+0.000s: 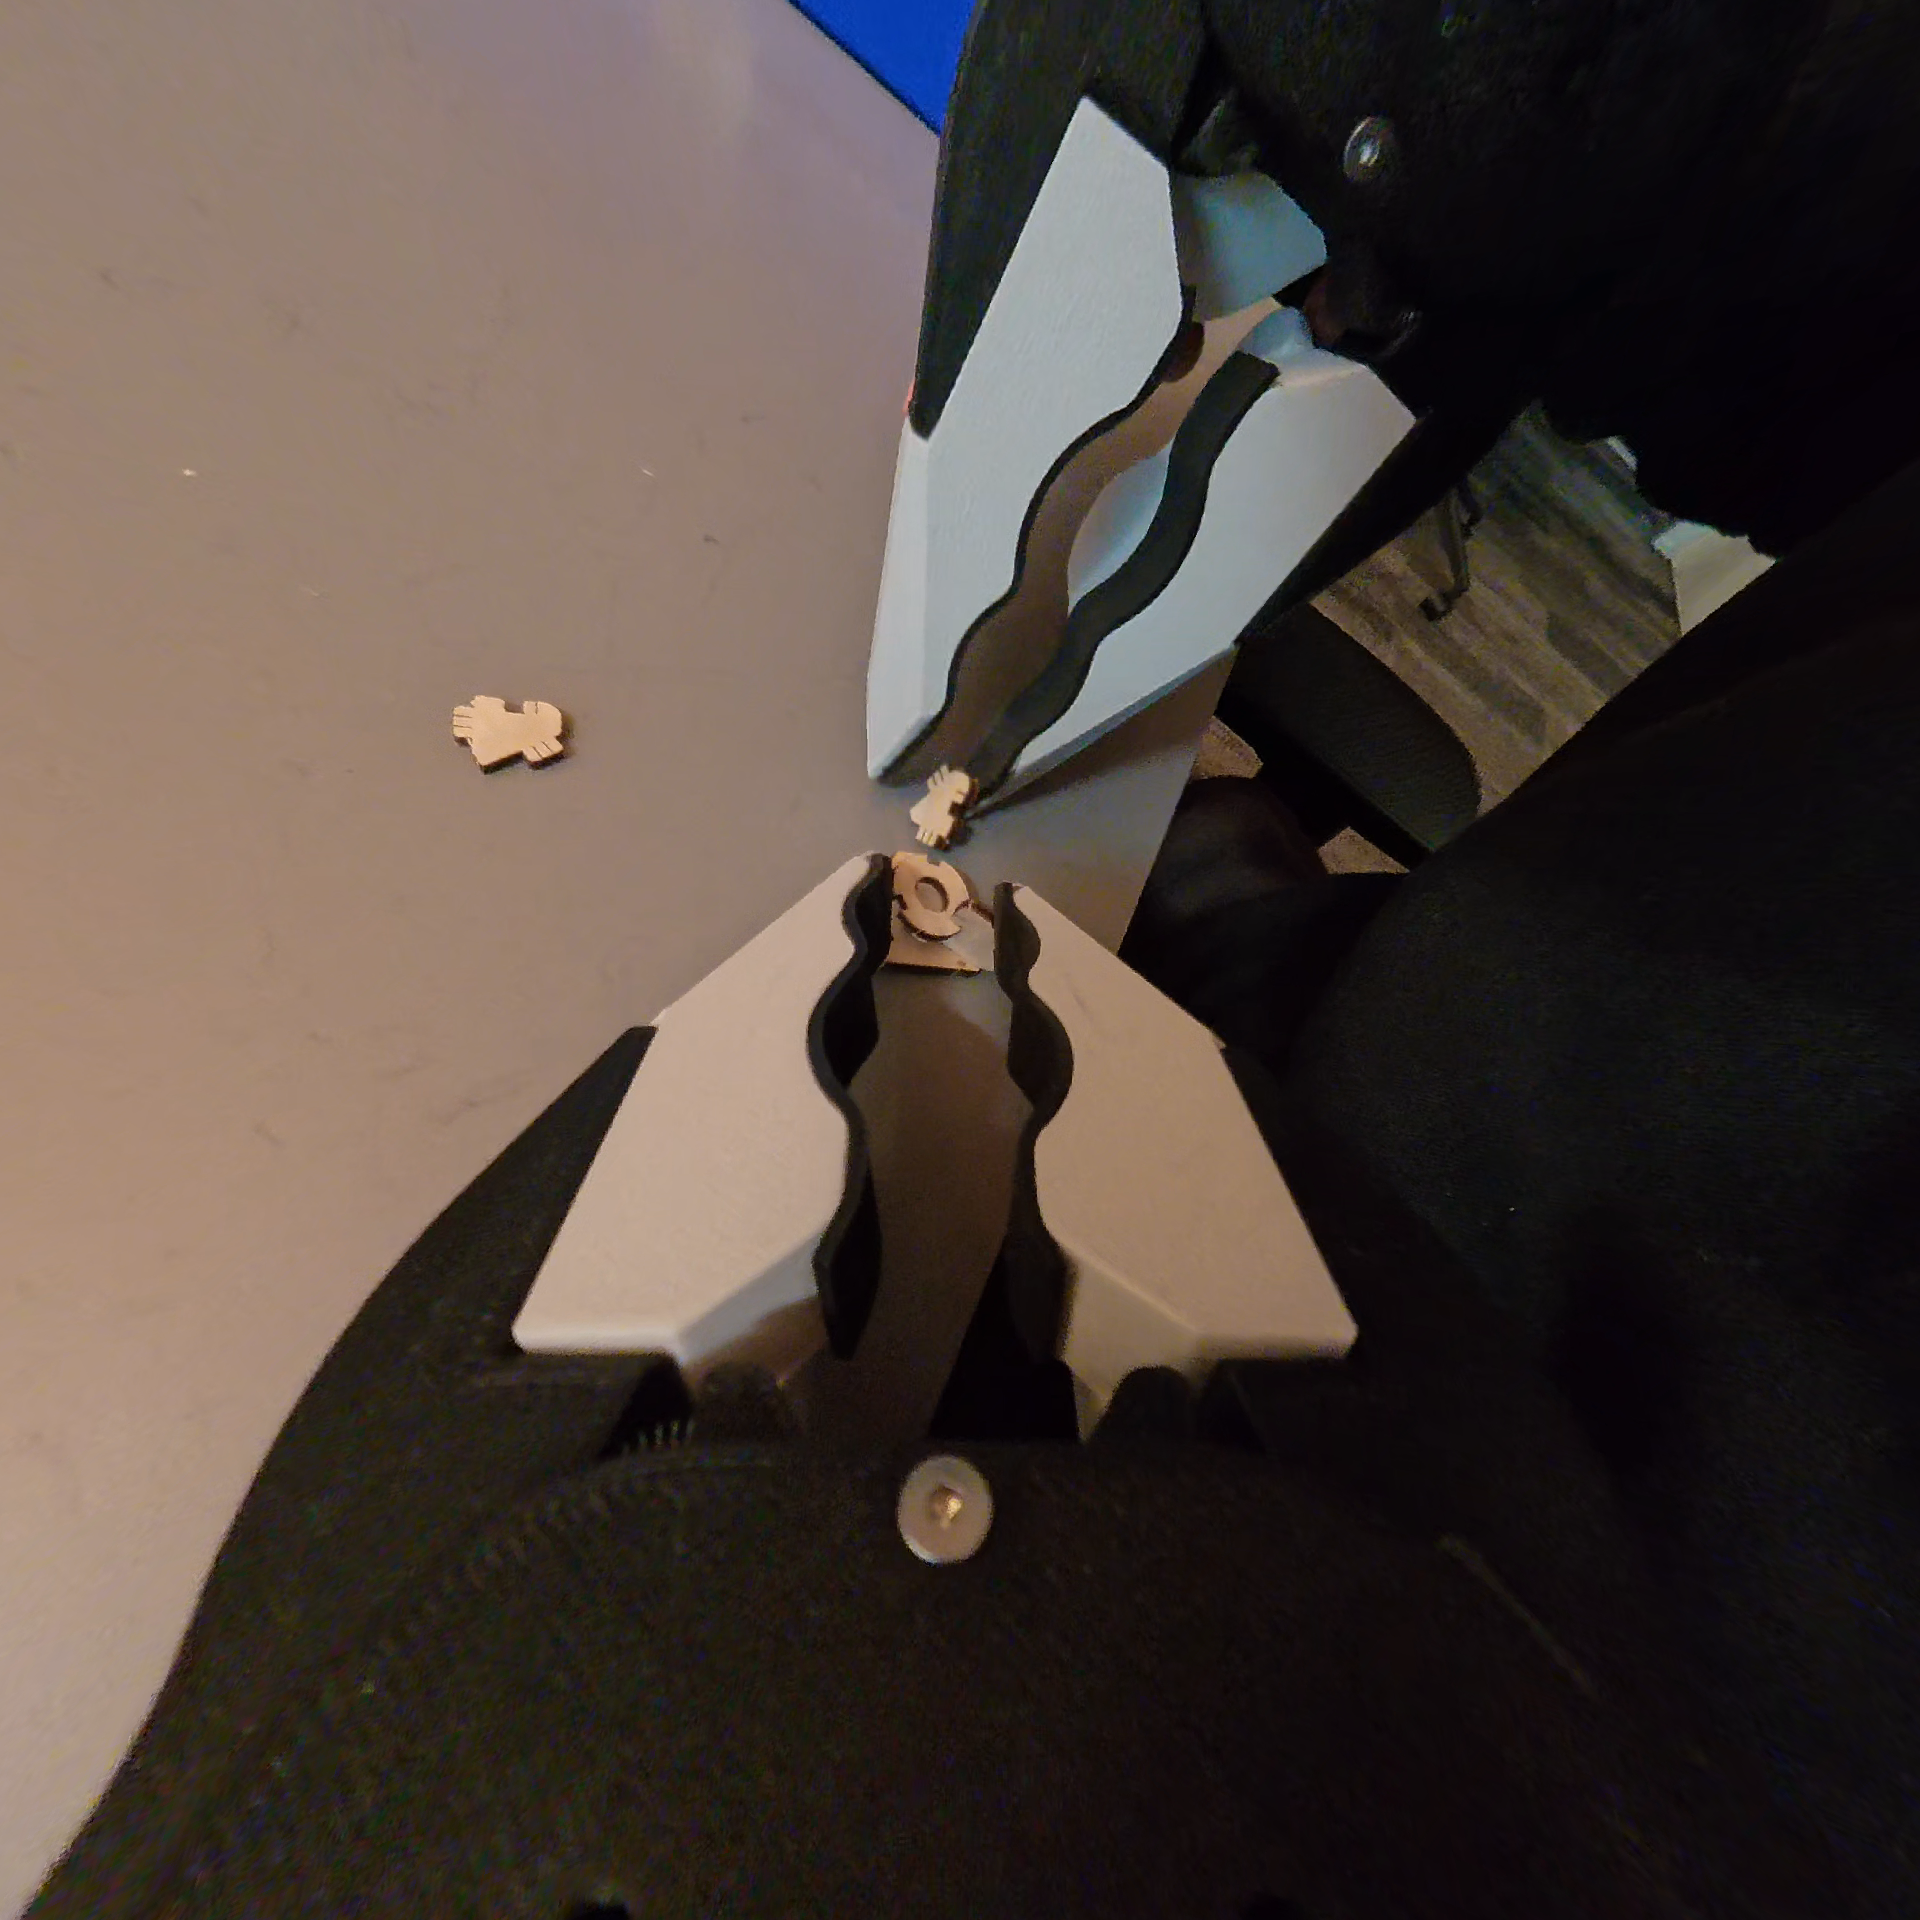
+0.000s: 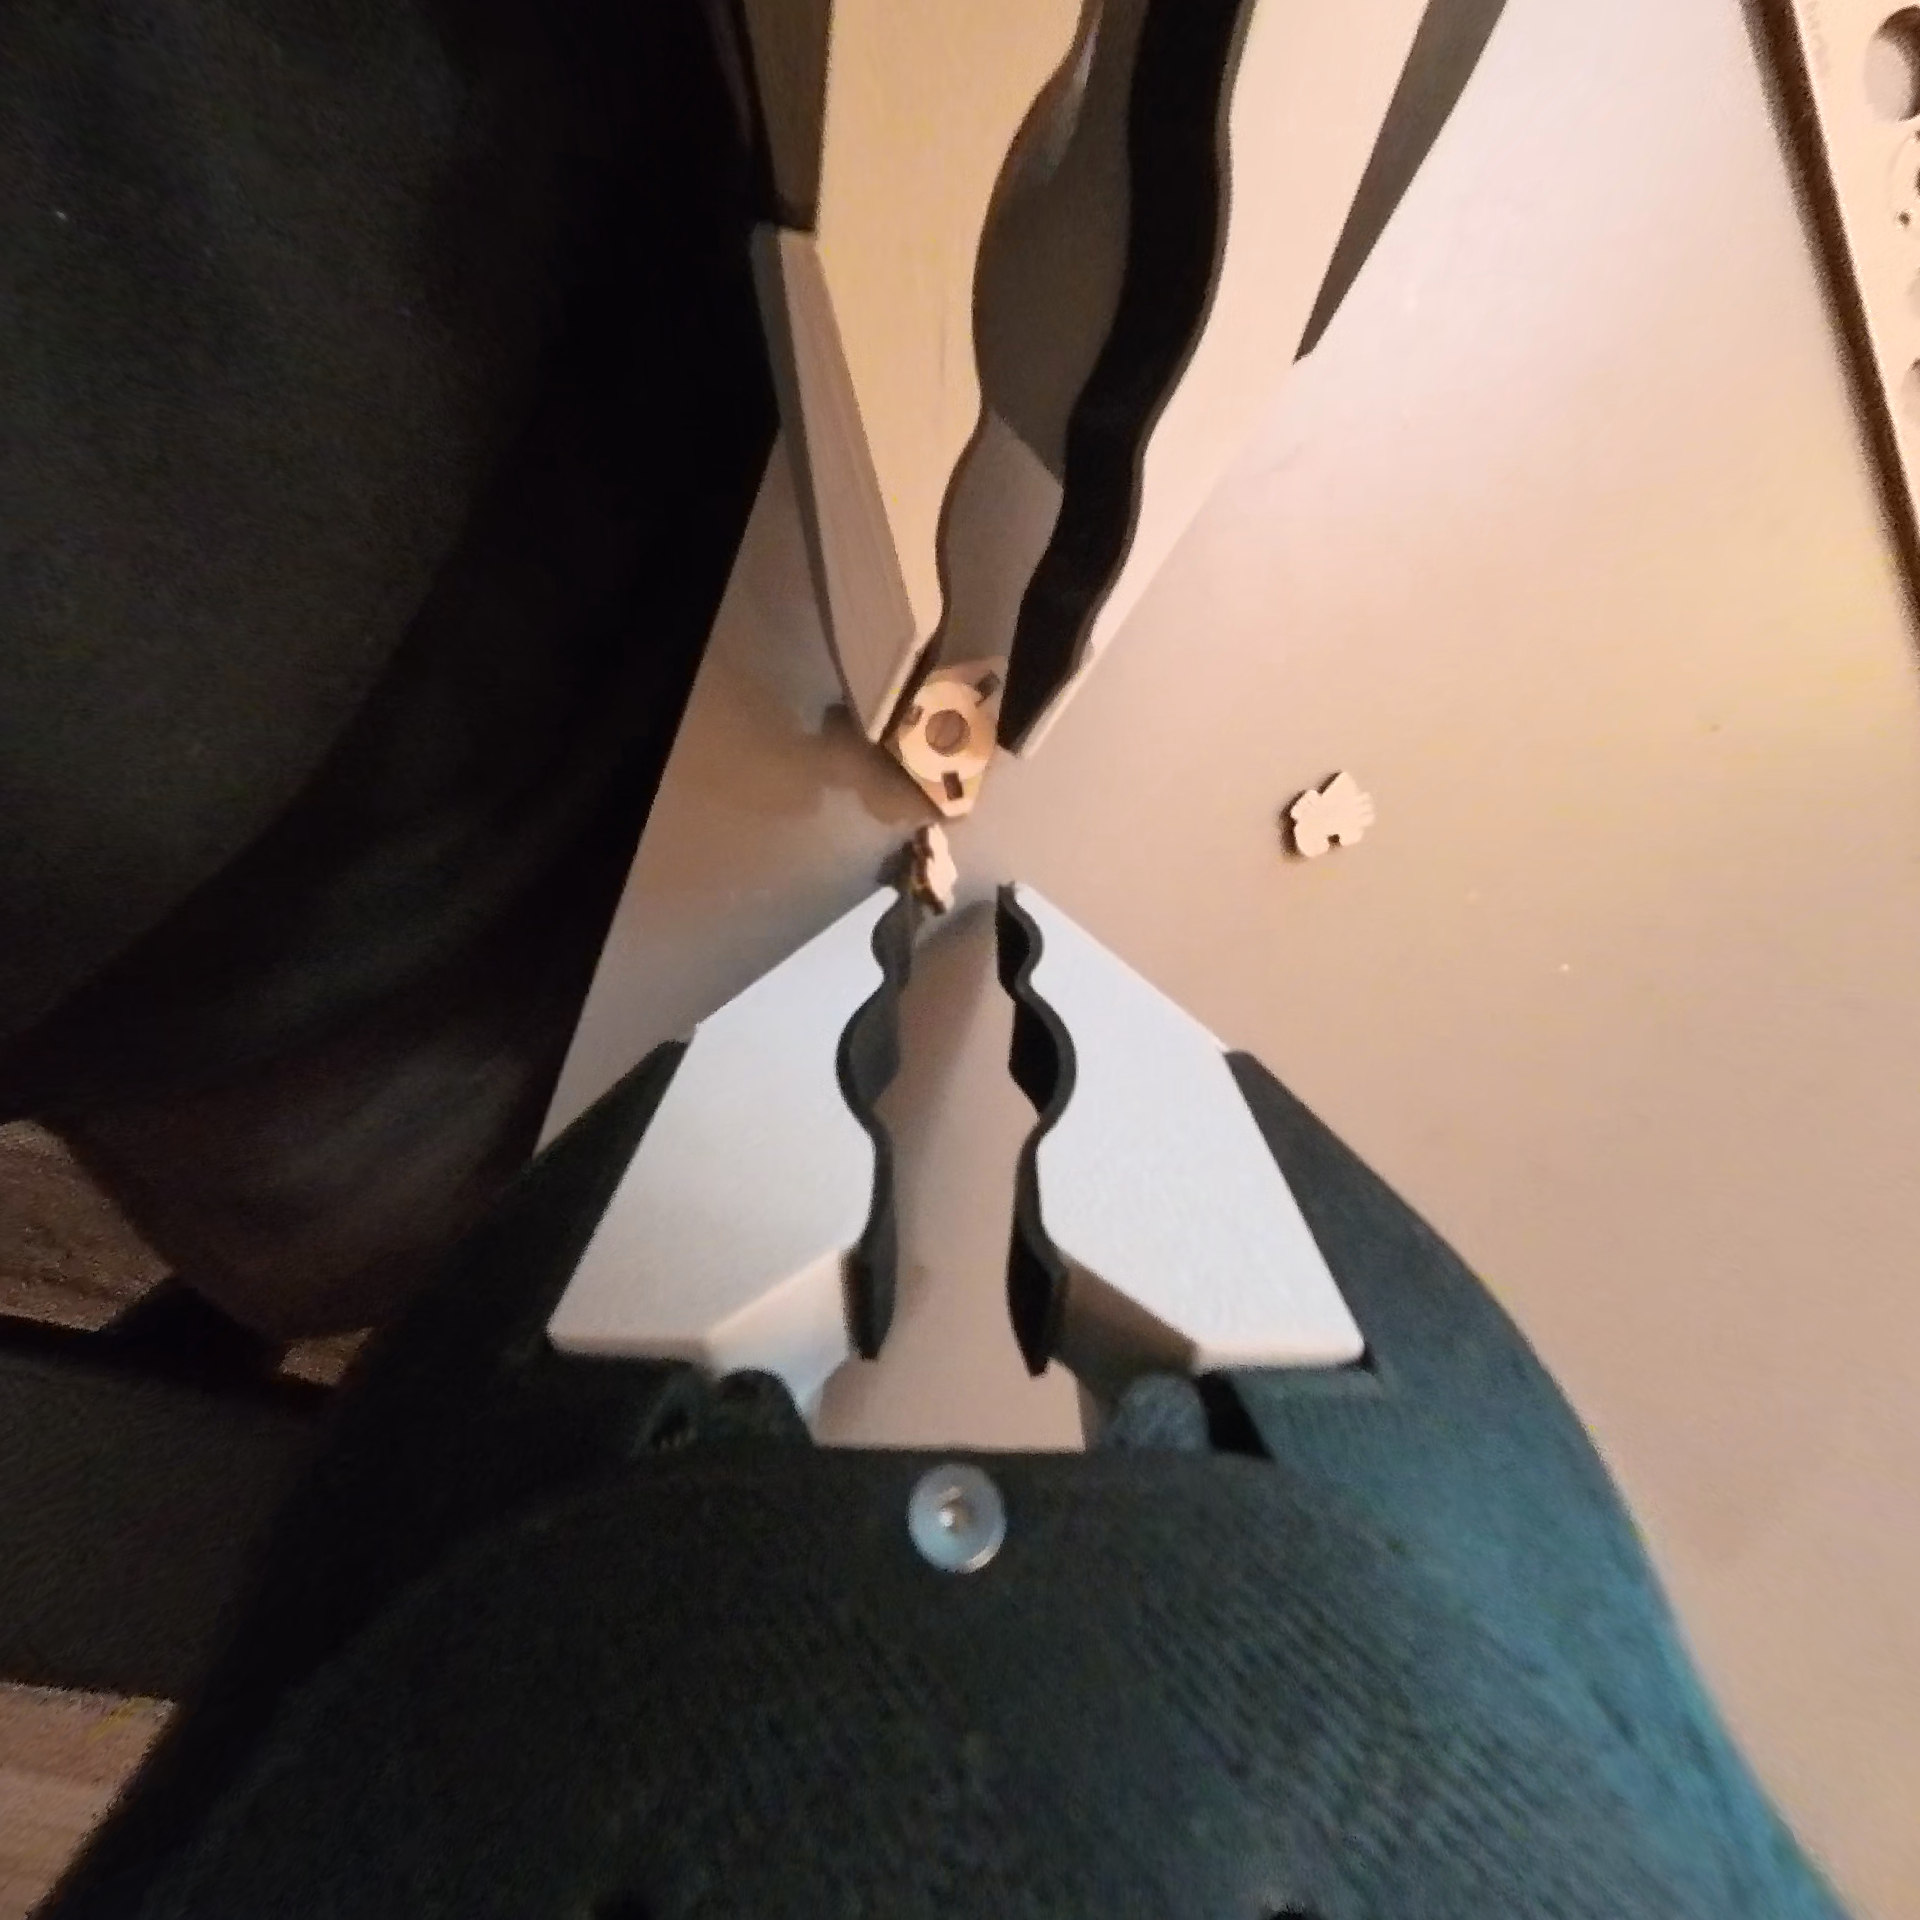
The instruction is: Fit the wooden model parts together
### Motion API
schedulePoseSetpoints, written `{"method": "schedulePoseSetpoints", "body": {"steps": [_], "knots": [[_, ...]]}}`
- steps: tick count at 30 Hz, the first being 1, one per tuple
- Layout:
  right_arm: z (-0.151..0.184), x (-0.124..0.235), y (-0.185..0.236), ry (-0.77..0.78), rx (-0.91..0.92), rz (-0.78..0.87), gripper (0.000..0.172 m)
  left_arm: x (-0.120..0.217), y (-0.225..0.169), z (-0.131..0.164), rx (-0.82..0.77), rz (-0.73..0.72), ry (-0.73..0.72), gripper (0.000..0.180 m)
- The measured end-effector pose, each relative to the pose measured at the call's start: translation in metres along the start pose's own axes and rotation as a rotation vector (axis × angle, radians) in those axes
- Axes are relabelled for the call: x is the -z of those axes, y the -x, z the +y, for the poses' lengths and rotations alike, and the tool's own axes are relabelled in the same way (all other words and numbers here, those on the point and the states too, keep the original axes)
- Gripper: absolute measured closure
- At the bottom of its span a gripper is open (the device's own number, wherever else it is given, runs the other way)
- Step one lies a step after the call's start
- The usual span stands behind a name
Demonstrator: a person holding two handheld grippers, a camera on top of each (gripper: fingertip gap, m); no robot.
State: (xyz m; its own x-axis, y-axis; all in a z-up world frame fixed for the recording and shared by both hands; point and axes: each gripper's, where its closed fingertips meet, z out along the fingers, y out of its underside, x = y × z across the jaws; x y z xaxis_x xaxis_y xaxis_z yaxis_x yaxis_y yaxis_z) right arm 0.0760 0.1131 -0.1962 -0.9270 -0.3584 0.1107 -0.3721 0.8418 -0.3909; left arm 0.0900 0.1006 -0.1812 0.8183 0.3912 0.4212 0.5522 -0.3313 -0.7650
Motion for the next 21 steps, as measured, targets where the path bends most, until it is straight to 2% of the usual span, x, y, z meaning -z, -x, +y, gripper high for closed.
{"method": "schedulePoseSetpoints", "body": {"steps": [2, 5, 11, 15, 21], "knots": [[0.001, 0.0, 0.001, -0.012, -0.016, -0.005, 0.16, 0.0, 0.0, 0.0, 0.01, 0.008, 0.0, 0.162], [0.002, -0.001, 0.0, -0.031, -0.013, 0.007, 0.172, 0.0, 0.0, -0.001, 0.021, 0.015, 0.0, 0.162], [0.004, 0.0, -0.003, -0.053, -0.018, 0.028, 0.172, 0.001, 0.0, -0.001, 0.049, 0.034, 0.001, 0.162], [0.005, 0.003, -0.01, -0.043, -0.002, 0.075, 0.148, 0.001, 0.001, -0.002, 0.058, 0.04, 0.001, 0.161], [-0.01, -0.004, -0.005, -0.116, -0.017, 0.003, 0.142, 0.004, 0.0, -0.007, 0.082, 0.061, -0.038, 0.158]]}}
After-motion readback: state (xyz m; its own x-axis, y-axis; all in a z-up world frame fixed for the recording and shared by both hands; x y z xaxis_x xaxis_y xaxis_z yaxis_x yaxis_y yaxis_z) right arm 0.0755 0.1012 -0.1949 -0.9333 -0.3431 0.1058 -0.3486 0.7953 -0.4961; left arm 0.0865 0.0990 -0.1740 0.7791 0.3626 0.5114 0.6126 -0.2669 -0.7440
